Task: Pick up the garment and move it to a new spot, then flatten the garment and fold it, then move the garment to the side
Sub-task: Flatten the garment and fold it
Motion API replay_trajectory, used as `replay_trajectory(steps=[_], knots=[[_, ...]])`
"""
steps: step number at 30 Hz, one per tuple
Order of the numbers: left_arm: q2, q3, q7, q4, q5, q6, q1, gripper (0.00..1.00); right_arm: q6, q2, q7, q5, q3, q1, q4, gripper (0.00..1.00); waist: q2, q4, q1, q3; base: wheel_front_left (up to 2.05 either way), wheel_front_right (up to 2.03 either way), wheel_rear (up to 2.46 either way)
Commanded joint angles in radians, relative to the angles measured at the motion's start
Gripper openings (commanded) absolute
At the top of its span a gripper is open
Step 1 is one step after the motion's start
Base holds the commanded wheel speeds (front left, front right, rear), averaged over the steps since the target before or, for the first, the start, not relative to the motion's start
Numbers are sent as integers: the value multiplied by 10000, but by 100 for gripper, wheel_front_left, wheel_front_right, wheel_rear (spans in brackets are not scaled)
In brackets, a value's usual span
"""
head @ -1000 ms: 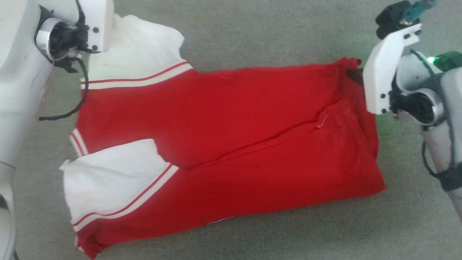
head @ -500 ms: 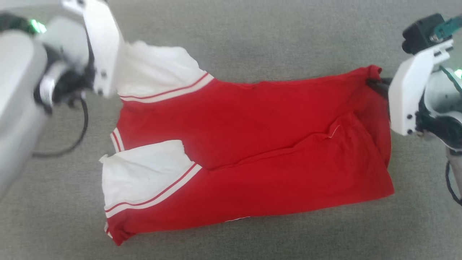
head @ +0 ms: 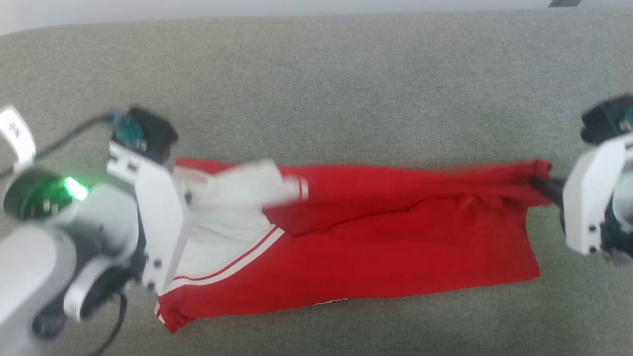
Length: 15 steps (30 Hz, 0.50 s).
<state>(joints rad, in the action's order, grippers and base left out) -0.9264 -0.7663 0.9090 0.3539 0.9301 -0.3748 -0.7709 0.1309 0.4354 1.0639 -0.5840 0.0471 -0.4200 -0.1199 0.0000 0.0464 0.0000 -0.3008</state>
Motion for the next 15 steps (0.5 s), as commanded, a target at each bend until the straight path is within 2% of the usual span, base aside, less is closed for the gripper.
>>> replay_trajectory(steps=[1,4,7,9,13,14,15], knots=[[-216,80,-96,435,89,-379,471,0,-4,-58,174,16,-238,436,-112,0,0,-12,0,31,0,0,0],[-496,125,-323,966,249,-905,1236,0,-4,-196,323,124,-612,1023,-123,0,0,-25,0,38,0,0,0],[-526,72,-533,1019,537,-1140,1927,0,-4,-434,431,186,-725,1462,104,0,0,-33,0,40,0,0,0],[-339,-34,-793,586,925,-1072,2569,0,-4,-675,302,161,-643,1602,423,0,0,-35,0,54,0,0,0],[64,-75,-1395,-466,1142,-637,2991,0,-4,-830,-16,204,-393,1433,1002,0,0,-42,0,114,0,0,0],[196,-94,-1586,-709,1132,-458,3017,20,-4,-844,-126,248,-312,1362,1179,15,0,-45,0,157,0,0,0],[350,-16,-1828,-1018,1165,-371,3004,83,-4,-885,-234,238,-245,1301,1319,44,0,-48,0,190,0,0,0]])
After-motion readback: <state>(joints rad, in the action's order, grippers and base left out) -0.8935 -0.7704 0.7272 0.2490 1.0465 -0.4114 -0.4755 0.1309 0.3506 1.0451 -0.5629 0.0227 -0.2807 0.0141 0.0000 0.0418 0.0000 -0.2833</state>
